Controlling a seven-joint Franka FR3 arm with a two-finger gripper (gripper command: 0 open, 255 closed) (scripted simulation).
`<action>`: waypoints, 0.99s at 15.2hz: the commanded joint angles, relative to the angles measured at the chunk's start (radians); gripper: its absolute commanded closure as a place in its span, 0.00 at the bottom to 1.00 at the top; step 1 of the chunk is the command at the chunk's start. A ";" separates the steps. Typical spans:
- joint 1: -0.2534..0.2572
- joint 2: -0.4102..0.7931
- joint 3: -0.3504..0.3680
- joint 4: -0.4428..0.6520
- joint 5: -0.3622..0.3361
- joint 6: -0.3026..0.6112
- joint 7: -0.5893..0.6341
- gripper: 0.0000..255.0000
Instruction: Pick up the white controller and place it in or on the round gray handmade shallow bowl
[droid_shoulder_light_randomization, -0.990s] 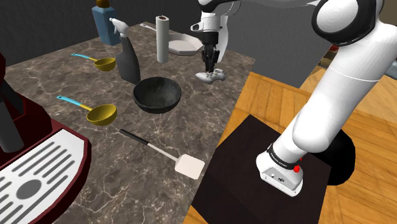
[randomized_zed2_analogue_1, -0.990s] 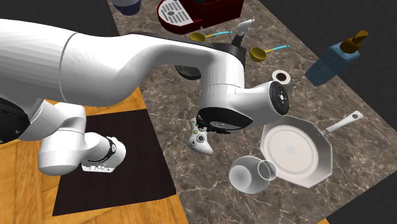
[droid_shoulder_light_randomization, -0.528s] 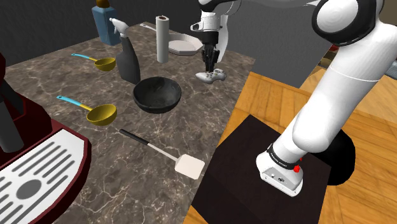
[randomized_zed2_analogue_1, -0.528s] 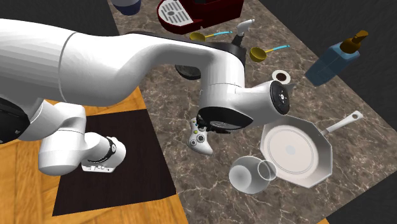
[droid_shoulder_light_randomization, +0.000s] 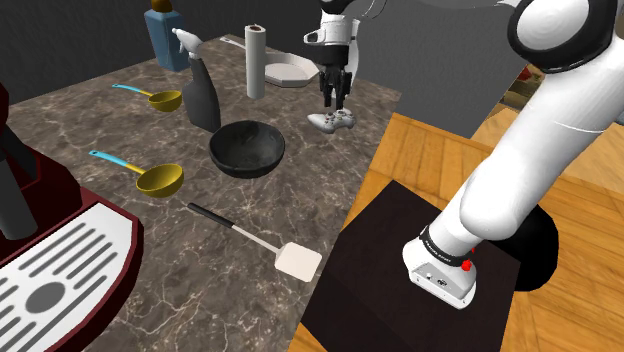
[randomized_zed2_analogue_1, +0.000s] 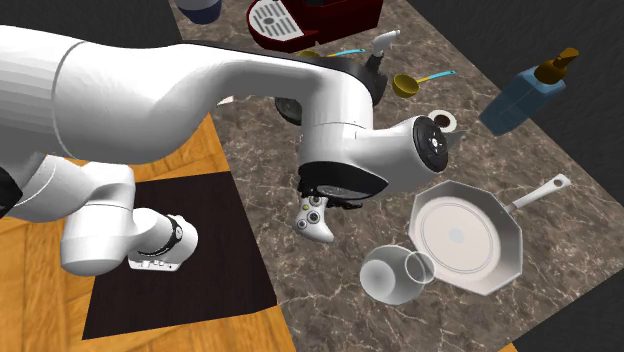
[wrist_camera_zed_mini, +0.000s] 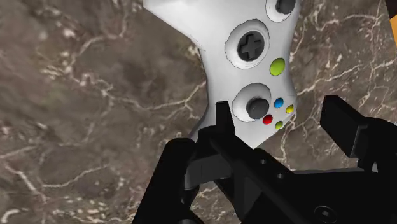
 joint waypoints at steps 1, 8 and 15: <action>0.012 -0.218 0.004 -0.282 -0.062 0.312 -0.117 0.00; 0.013 -0.238 0.009 -0.397 -0.063 0.448 -0.144 0.00; 0.014 -0.232 0.010 -0.413 -0.061 0.469 -0.145 0.00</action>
